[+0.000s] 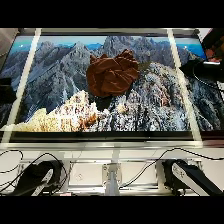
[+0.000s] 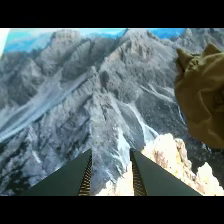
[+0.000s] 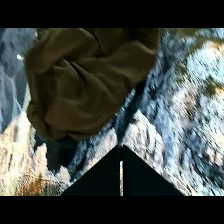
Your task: Fold the clothes and pants, and hang the long-sleeved shirts on hangers.
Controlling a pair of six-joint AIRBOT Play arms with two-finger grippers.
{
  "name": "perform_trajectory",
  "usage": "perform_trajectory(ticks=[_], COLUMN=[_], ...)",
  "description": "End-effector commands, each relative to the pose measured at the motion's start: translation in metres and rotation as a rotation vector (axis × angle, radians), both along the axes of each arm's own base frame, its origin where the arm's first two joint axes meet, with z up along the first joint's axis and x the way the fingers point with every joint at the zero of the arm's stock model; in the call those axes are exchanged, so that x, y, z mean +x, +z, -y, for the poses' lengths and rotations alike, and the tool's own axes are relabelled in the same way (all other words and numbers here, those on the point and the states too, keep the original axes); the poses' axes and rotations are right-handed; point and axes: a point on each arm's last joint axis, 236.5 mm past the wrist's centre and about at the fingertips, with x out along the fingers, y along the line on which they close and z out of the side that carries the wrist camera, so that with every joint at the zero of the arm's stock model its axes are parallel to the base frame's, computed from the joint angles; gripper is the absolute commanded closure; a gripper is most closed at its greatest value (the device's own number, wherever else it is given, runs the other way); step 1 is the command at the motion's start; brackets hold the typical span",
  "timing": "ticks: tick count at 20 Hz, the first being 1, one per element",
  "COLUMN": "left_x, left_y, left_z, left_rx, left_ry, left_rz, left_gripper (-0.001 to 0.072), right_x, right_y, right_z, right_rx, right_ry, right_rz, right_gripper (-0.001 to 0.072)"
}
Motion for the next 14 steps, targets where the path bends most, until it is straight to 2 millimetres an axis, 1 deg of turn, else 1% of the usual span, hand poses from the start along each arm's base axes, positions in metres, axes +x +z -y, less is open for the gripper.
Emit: perform_trajectory(ticks=[1, 2, 4, 5, 6, 7, 8, 9, 10, 11, 12, 14], left_x=[0.027, 0.037, 0.055, 0.063, 0.073, 0.084, 0.096, 0.107, 0.114, 0.117, 0.118, 0.12], left_y=[-0.043, -0.065, -0.108, -0.127, -0.141, -0.151, -0.156, -0.162, -0.168, -0.174, -0.181, -0.19], left_z=[0.01, 0.012, 0.019, 0.026, 0.037, 0.048, 0.058, 0.066, 0.074, 0.08, 0.085, 0.087], left_rx=[-0.017, -0.006, 0.004, -0.007, -0.039, -0.072, -0.107, -0.138, -0.17, -0.195, -0.216, -0.224], left_ry=[0.002, 0.003, -0.002, -0.012, -0.033, -0.051, -0.067, -0.079, -0.088, -0.094, -0.097, -0.096], left_rz=[-0.127, -0.189, -0.312, -0.361, -0.386, -0.392, -0.384, -0.373, -0.375, -0.388, -0.408, -0.432], left_gripper=[0.0443, 0.0443, 0.0443, 0.0442, 0.0441, 0.0423, 0.0377, 0.0315, 0.0285, 0.0279, 0.0279, 0.0279], right_x=[0.021, 0.027, 0.045, 0.055, 0.063, 0.069, 0.074, 0.081, 0.088, 0.095, 0.103, 0.119], right_y=[0.005, -0.002, -0.017, -0.03, -0.046, -0.066, -0.084, -0.104, -0.12, -0.136, -0.149, -0.173], right_z=[-0.042, -0.061, -0.097, -0.113, -0.128, -0.144, -0.159, -0.173, -0.183, -0.193, -0.2, -0.21], right_rx=[-0.006, -0.017, -0.034, -0.055, -0.069, -0.09, -0.101, -0.107, -0.11, -0.108, -0.106, -0.104], right_ry=[0.094, 0.138, 0.181, 0.199, 0.213, 0.243, 0.273, 0.298, 0.314, 0.322, 0.326, 0.331], right_rz=[0.092, 0.103, 0.132, 0.136, 0.127, 0.102, 0.072, 0.039, 0.013, -0.013, -0.033, -0.064], right_gripper=[0.0698, 0.0698, 0.0698, 0.0699, 0.0699, 0.0698, 0.0698, 0.0673, 0.0519, 0.0328, 0.03, 0.03])
